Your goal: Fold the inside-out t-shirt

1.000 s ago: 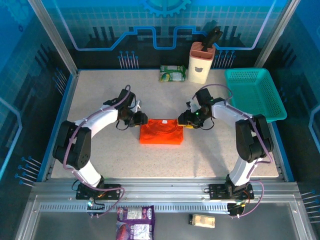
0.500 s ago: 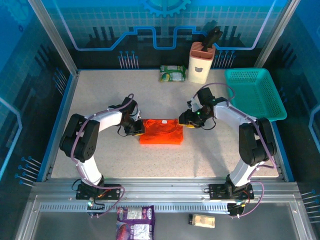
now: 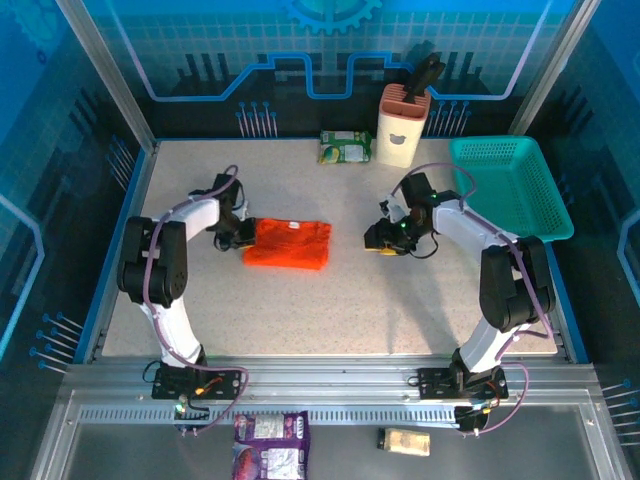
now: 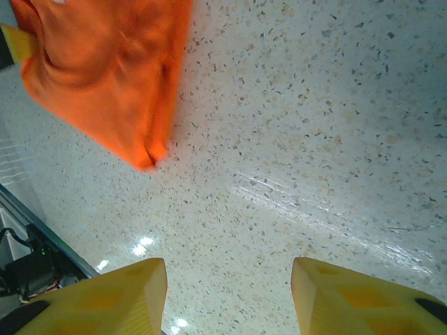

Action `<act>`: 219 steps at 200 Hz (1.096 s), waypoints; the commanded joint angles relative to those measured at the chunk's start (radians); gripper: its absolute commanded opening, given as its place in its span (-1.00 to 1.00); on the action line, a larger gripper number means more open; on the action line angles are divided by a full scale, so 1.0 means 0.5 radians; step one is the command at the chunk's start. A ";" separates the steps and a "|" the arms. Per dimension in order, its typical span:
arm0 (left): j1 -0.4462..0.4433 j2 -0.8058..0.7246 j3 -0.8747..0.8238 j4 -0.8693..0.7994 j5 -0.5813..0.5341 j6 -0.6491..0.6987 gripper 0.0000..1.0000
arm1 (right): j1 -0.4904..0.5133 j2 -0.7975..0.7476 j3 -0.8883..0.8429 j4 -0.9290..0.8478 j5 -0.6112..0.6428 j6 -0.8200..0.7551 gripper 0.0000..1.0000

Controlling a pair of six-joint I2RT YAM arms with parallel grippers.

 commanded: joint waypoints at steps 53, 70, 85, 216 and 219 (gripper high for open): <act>0.525 0.336 0.607 -0.139 -0.656 0.374 -0.94 | -0.048 0.032 0.152 -0.216 -0.113 -0.158 0.02; 0.600 0.498 0.813 -0.115 -0.641 0.456 -0.94 | -0.056 0.068 0.194 -0.245 -0.105 -0.175 0.02; 0.646 0.661 1.033 -0.136 -0.647 0.514 -0.93 | -0.066 0.082 0.224 -0.255 -0.111 -0.166 0.02; 0.927 1.366 2.304 -0.715 -0.568 0.349 -0.69 | -0.069 -0.006 0.263 -0.254 -0.025 -0.021 0.02; 0.930 1.357 2.304 -0.713 -0.554 0.351 -0.66 | -0.070 -0.010 0.263 -0.251 -0.017 -0.021 0.02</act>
